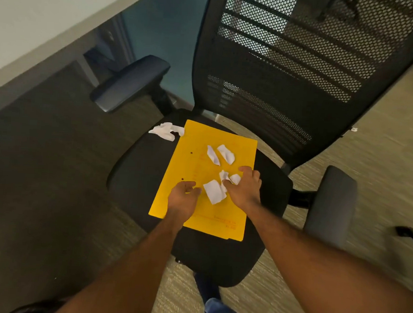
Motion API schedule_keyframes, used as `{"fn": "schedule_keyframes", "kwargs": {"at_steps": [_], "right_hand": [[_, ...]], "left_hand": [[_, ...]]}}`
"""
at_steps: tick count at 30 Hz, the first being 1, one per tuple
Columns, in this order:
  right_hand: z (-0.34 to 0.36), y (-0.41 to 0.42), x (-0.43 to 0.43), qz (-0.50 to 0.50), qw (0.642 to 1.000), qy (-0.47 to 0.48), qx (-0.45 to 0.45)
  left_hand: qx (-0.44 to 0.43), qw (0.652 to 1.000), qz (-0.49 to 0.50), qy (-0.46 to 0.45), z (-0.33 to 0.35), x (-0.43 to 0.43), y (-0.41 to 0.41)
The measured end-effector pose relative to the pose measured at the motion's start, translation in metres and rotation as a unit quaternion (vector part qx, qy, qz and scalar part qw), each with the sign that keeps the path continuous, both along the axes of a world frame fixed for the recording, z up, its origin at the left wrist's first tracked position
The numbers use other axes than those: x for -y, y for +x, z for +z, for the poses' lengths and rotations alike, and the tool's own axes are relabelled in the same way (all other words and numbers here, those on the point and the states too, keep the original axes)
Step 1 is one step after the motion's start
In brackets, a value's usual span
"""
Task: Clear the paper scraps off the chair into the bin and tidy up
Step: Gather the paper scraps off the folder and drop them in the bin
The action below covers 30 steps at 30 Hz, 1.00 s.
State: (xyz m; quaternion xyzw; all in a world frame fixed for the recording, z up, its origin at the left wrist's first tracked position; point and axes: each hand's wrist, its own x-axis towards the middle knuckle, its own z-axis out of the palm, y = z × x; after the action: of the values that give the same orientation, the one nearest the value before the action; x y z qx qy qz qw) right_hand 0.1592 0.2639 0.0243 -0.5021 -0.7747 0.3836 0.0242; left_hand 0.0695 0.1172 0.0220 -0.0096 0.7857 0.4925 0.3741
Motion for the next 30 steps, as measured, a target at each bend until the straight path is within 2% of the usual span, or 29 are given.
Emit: {"fn": "schedule_keyframes", "kwargs": {"at_steps": [6, 11, 14, 22, 27, 30], "right_hand": [[-0.015, -0.009, -0.017, 0.009, 0.999, -0.009, 0.048], [-0.026, -0.012, -0.028, 0.007, 0.998, -0.022, 0.059], [-0.035, -0.007, -0.030, 0.010, 0.998, -0.029, 0.056], [-0.042, -0.007, -0.027, 0.038, 0.999, -0.018, 0.031], [-0.044, -0.005, -0.030, -0.008, 0.998, -0.060, -0.009], [-0.043, -0.003, -0.031, -0.034, 0.995, -0.085, -0.046]], "left_hand": [[-0.031, 0.993, -0.065, -0.089, -0.012, -0.039, 0.004], [-0.109, 0.971, -0.130, -0.170, -0.022, -0.052, 0.007], [-0.127, 0.961, -0.150, -0.195, -0.028, -0.056, 0.013], [-0.240, 0.914, -0.225, -0.239, -0.037, -0.064, 0.024], [-0.215, 0.927, -0.217, -0.216, -0.037, -0.062, 0.020], [-0.184, 0.957, -0.173, -0.143, -0.037, -0.060, 0.016]]}}
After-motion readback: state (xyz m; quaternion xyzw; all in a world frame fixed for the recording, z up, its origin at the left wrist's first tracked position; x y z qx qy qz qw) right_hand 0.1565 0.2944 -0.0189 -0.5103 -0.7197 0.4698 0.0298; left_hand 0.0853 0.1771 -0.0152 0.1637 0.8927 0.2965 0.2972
